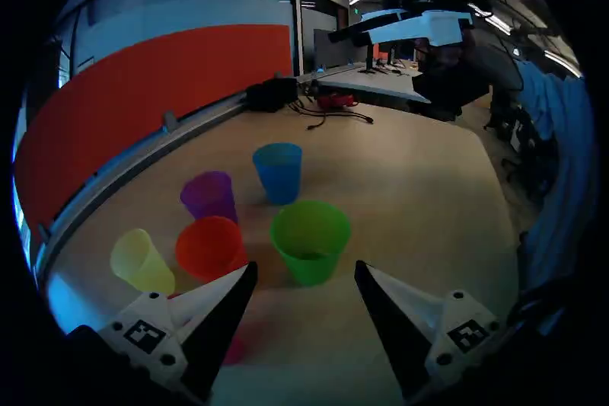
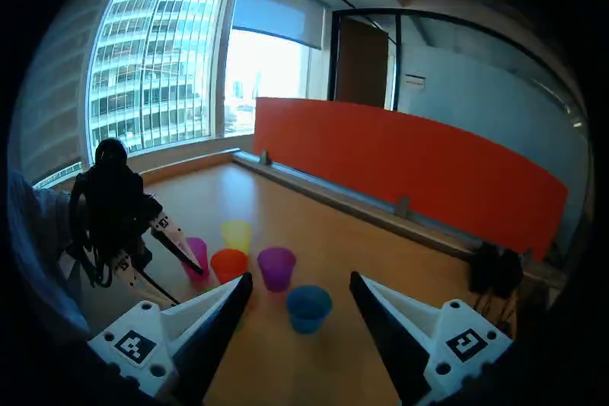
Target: Pour water
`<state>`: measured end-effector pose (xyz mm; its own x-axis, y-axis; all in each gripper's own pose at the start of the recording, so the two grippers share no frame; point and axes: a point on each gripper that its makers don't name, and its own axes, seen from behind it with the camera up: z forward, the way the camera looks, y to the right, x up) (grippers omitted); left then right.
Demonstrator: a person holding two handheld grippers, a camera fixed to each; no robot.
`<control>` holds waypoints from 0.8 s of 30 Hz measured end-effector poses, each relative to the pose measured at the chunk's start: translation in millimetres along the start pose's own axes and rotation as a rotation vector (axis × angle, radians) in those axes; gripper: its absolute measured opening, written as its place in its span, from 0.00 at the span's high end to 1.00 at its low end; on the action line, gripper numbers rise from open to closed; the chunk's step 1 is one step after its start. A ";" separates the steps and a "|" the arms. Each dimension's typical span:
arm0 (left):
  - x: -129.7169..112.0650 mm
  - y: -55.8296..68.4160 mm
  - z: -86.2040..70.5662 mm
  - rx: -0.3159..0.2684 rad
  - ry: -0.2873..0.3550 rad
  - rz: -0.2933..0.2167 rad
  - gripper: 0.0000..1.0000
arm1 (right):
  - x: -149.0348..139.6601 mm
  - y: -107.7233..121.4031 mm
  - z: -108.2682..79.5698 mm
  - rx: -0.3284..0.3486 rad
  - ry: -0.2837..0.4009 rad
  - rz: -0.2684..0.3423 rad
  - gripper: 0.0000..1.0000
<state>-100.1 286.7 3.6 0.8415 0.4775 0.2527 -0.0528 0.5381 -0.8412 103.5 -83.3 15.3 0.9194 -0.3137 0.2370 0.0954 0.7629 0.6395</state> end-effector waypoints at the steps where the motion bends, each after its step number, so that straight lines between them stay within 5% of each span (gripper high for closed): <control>1: -0.4 0.1 2.1 0.000 -0.002 -0.001 0.05 | -0.3 0.4 0.3 0.000 0.000 0.000 0.01; 24: 0.7 4.0 43.9 -0.014 -0.034 -0.015 0.05 | -5.3 9.6 5.0 -0.003 -0.007 0.002 0.01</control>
<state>-123.4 319.7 21.4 0.8236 0.4924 0.2813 -0.0320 0.5356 -0.8439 97.7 -77.1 23.8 0.9170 -0.3158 0.2436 0.0943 0.7651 0.6370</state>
